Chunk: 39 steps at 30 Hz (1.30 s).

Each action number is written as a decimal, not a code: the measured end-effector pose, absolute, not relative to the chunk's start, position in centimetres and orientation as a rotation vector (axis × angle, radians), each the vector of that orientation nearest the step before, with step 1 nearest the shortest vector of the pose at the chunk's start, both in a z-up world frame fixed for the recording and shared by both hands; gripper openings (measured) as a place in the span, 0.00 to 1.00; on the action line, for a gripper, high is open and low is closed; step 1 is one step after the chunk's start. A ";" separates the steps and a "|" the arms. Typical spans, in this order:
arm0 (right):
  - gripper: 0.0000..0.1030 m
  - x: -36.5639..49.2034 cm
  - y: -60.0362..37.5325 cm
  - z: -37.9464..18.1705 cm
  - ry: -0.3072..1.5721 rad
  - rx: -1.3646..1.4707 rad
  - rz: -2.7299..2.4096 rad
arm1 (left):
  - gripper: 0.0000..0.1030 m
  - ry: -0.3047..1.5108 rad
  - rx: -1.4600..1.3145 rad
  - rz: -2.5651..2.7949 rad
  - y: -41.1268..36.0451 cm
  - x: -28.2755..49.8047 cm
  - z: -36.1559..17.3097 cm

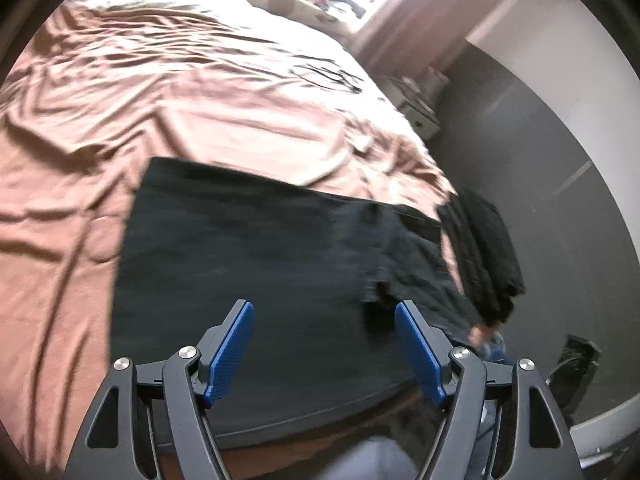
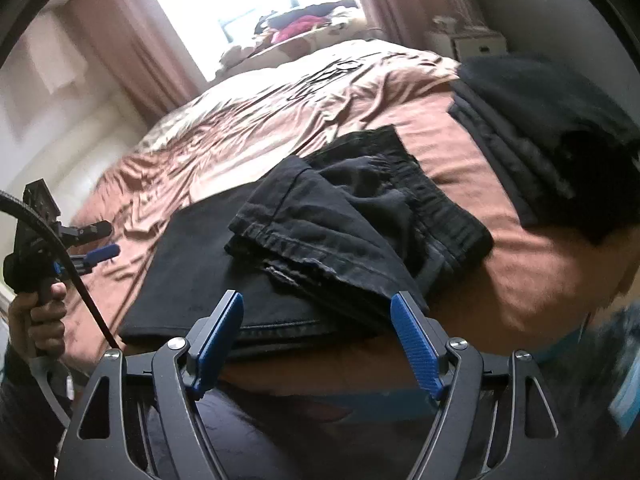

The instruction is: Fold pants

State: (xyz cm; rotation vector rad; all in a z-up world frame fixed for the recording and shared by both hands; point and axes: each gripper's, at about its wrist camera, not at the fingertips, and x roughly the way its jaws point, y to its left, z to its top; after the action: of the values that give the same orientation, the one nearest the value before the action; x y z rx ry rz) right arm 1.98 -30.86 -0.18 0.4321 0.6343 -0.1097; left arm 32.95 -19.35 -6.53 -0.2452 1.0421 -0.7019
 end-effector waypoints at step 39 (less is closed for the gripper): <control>0.46 22.0 -22.6 -2.8 0.894 -0.075 0.023 | 0.73 1.132 -0.235 -0.512 -8.1 32.0 -14.5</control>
State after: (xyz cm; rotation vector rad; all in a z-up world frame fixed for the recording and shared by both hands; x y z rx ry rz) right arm 22.05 -22.65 -2.83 -0.0748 0.8942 0.0232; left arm 31.99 -8.11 -14.48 -0.2348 1.1321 -0.5119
